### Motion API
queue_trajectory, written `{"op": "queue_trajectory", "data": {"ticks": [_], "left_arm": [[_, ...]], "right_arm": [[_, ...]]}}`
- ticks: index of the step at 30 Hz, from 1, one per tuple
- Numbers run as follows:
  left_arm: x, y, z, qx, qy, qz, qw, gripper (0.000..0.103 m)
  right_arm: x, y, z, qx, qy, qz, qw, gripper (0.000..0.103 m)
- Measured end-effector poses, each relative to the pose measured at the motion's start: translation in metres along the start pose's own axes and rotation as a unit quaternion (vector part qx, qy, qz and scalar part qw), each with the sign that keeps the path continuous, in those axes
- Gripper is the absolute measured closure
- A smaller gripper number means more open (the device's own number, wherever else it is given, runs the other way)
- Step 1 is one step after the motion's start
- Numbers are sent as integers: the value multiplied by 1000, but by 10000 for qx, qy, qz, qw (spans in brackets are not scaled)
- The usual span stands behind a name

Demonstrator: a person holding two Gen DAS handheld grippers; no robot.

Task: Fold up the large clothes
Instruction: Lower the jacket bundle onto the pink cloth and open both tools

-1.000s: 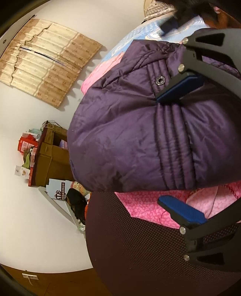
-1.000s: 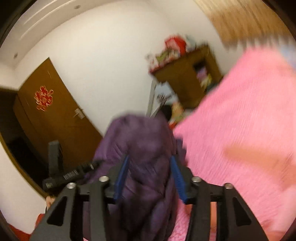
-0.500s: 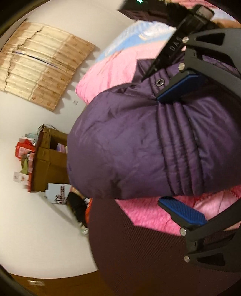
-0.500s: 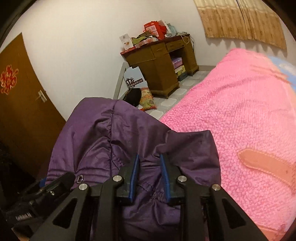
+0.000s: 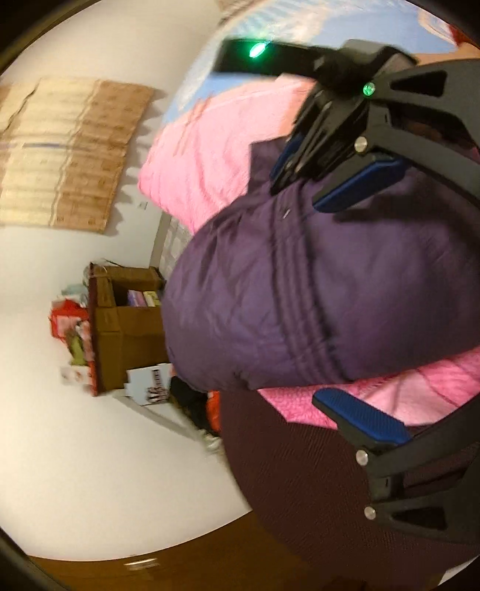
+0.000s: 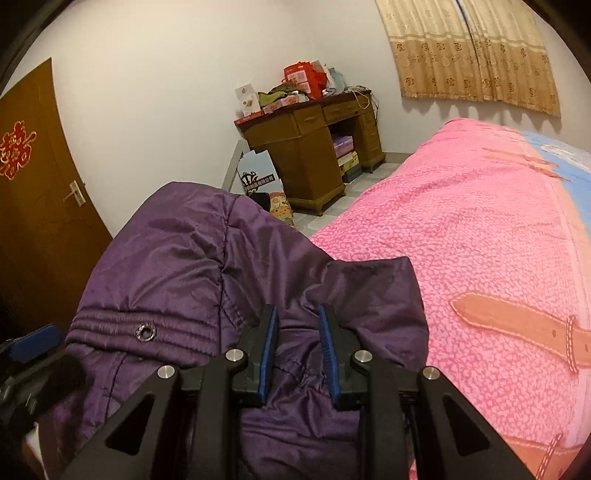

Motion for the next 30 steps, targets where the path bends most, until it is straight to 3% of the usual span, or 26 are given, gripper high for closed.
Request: {"op": "queue_trajectory", "data": {"ticks": [6,10,14,17,21,24,30], "left_arm": [[11,24,3,-74,-94,128,9998,4],[15,28,8,-166,-89,70,9998,0],[18,29,2,-58,-220,85,9997,0],[18,29,4,-93,-225,151,9996,0],[11,36,8,-238,-31,338,9991,0],[-3,44,5,-162,-72,248,9995,1],[-43,66,0,-51,-120,-102,9999,2]], "right_arm": [[-56,31,3,57,-79,-221,9997,76],[-94,69,1,192,-129,-417,9989,61],[-83,92,-2,271,-144,-379,9988,61],[-76,91,-4,289,-199,-256,9991,60],[-84,91,-10,579,-270,72,9979,48],[-99,103,-14,668,-291,24,9973,46],[-142,134,3,336,354,-229,9985,45]]}}
Point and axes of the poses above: each gripper's, at about its wrist camera, not at the fingertips, and x roughly the way its jaws point, z to its left, y to its underside, the point moved 2 cm from there along x, roughly the way its jaws point, and after that the axes turned 10 degrees about z, right-handed, at the moved point
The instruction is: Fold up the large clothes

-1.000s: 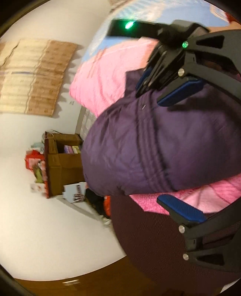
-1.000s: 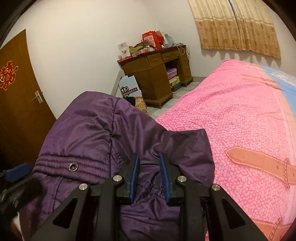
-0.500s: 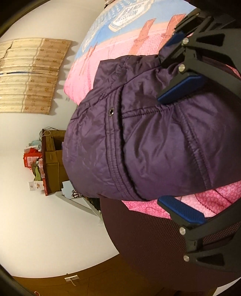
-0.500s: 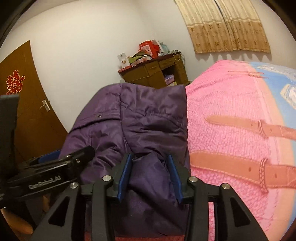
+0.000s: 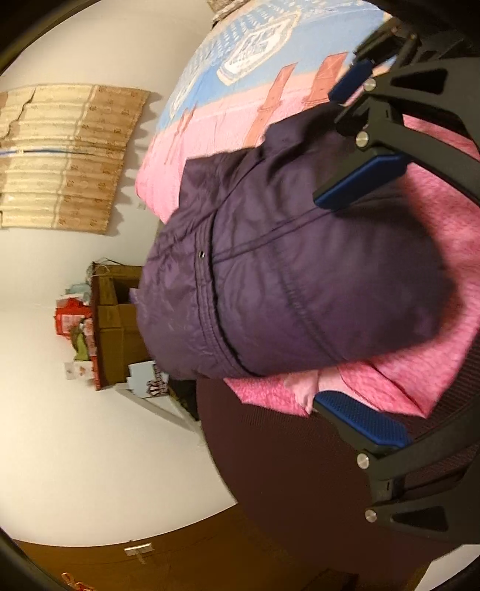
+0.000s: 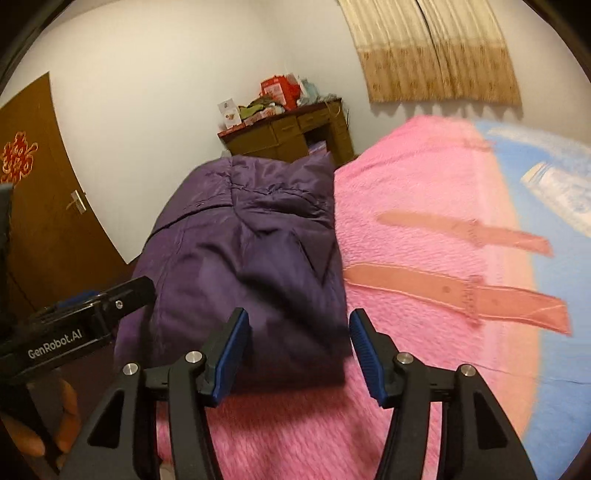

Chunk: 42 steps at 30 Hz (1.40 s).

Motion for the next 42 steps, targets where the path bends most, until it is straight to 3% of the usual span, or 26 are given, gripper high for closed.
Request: {"op": "queue_trajectory", "data": {"ticks": [5,9,15,22,26,31,35,42], "left_arm": [[-37,20,-6,178,-157,-403,9989,2],[-60,24,-2,101,27,-571,9983,2],[-96,36,-14,274,-24,-916,9954,0],[-132,37,-10,16,-52,-1210,9926,0],[-150,40,-7,-166,-184,-1504,9883,0],[-165,42,-6,-240,-473,-1805,9821,0],[-168,46,-12,-144,-657,-1931,9789,0],[-172,49,-22,45,-584,-2011,9778,0]], "right_arm": [[-46,13,3,55,161,-286,9994,43],[-84,16,8,5,452,-546,9975,39],[-139,17,26,-155,725,-1023,9920,32],[-198,15,41,-259,923,-1809,9788,28],[-228,15,48,-331,831,-2301,9690,23],[-243,16,54,-385,820,-2650,9600,20],[-241,17,58,-437,741,-2653,9603,19],[-237,20,61,-432,678,-2602,9622,19]]}}
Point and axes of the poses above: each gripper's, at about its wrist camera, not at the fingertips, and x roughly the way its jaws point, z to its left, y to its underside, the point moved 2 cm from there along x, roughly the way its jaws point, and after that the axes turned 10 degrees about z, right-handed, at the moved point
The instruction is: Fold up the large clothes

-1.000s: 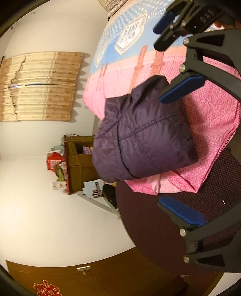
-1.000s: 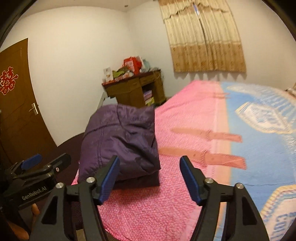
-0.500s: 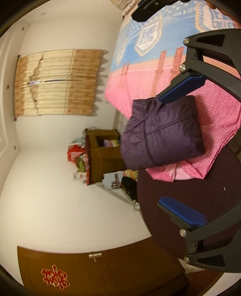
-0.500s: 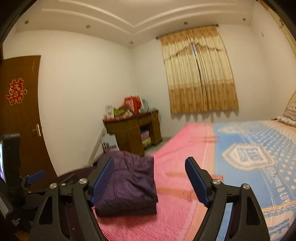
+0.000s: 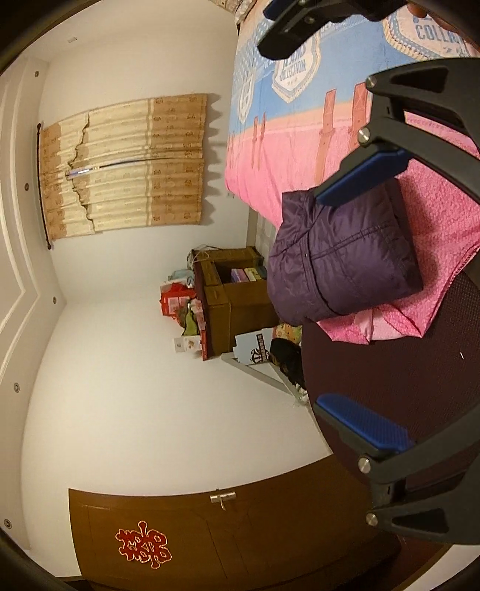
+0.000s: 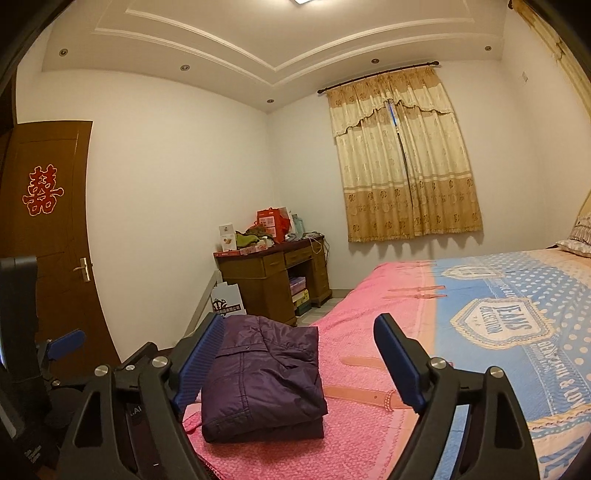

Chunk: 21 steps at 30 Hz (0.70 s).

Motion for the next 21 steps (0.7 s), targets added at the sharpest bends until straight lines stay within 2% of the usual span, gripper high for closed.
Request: {"op": "queue_trajectory", "data": {"ticks": [21], "left_arm": [[2,4,-6,3,60,156,9999,0]], "right_arm": [[7,7,-10,229,-38,230,9995,19]]}}
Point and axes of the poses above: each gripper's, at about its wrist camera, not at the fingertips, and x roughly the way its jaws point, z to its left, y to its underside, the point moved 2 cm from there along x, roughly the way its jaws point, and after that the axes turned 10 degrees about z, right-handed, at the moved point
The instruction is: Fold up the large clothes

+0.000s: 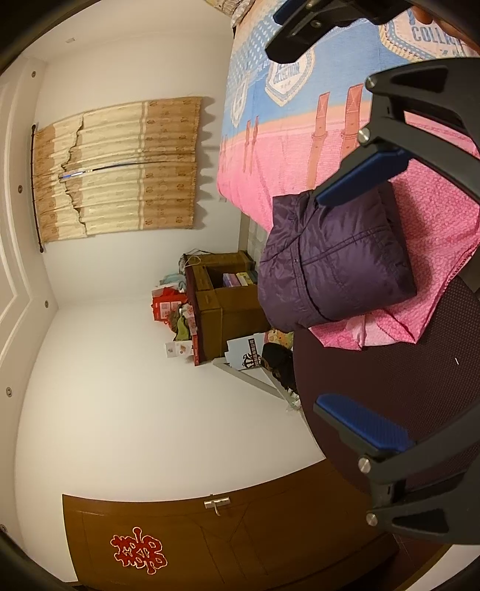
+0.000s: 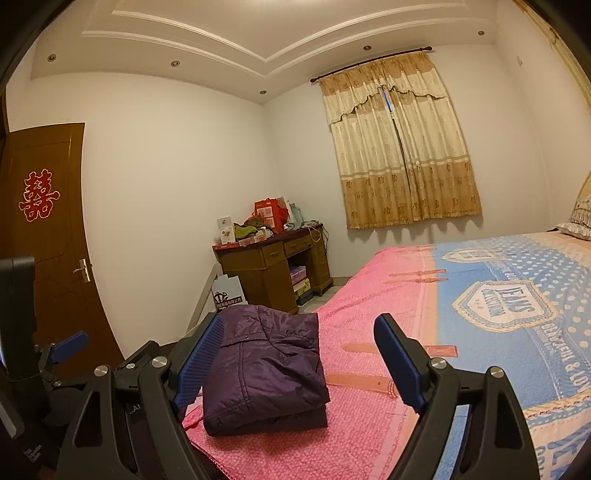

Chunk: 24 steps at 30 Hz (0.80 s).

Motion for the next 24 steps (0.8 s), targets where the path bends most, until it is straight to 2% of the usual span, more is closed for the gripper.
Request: {"op": "queue_trajectory", "data": {"ticks": [24], "left_arm": [[6,0,4,-45,8,42,10000,0]], "right_arm": [[4,2,-4,77,-42,82,9999,19]]}}
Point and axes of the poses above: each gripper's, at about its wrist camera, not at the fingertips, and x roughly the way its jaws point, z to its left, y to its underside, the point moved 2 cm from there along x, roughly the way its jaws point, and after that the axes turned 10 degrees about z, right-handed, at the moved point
